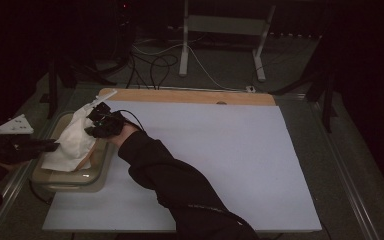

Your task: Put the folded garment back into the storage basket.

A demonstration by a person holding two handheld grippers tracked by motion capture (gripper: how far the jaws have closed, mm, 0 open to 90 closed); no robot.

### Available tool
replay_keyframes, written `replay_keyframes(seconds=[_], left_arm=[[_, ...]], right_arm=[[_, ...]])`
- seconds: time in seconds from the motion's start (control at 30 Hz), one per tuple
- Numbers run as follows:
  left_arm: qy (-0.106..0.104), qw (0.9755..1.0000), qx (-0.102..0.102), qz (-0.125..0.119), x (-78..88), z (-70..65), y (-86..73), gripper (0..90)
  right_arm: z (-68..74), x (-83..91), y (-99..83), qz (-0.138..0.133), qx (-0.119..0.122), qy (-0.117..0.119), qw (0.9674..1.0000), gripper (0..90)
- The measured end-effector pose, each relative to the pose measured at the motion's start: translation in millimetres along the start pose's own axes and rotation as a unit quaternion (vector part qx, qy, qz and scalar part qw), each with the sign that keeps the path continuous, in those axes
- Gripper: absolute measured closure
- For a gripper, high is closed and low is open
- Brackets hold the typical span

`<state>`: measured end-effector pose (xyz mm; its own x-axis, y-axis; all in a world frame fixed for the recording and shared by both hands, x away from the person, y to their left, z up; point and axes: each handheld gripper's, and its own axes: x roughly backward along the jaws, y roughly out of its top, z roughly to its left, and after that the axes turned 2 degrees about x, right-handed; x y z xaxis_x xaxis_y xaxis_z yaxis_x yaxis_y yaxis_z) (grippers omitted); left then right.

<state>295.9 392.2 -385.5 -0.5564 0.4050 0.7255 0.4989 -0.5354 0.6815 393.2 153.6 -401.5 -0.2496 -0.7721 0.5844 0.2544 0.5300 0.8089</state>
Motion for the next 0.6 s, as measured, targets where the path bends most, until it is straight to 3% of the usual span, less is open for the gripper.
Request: replay_keyframes(seconds=[0.23, 0.27, 0.33, 0.4, 0.43, 0.57, 0.6], left_arm=[[-0.002, 0.9999, 0.007, 0.009, -3.9, 9.5, -6.3, 85.0], [0.000, 0.9999, 0.008, 0.010, -4.9, 9.4, -7.3, 85.0], [0.001, 0.9999, 0.008, 0.012, -6.7, 10.3, -9.0, 84.9], [0.001, 0.9999, 0.010, 0.010, -7.9, 11.0, -10.2, 84.9], [0.011, 0.9999, 0.006, 0.012, -10.3, 11.2, -11.3, 84.9], [0.005, 0.9997, 0.007, 0.020, -16.2, 12.2, -11.7, 84.9], [0.008, 0.9996, 0.006, 0.026, -18.8, 12.5, -12.9, 84.8]], right_arm=[[1.0, -13.3, -4.2, 0.009, -0.010, -0.002, 0.9999, 78.2], [1.9, -14.8, -4.7, 0.013, -0.021, 0.000, 0.9997, 78.2], [-0.6, -17.7, -6.9, 0.012, -0.004, 0.003, 0.9999, 78.2], [0.3, -19.0, -6.9, 0.017, -0.014, 0.001, 0.9998, 78.1], [-3.3, -20.9, -8.3, 0.013, -0.007, 0.002, 0.9999, 77.7], [-5.3, -30.6, -13.1, 0.024, 0.000, 0.002, 0.9997, 75.9], [-5.1, -32.4, -14.3, 0.030, -0.013, 0.002, 0.9995, 73.1]])
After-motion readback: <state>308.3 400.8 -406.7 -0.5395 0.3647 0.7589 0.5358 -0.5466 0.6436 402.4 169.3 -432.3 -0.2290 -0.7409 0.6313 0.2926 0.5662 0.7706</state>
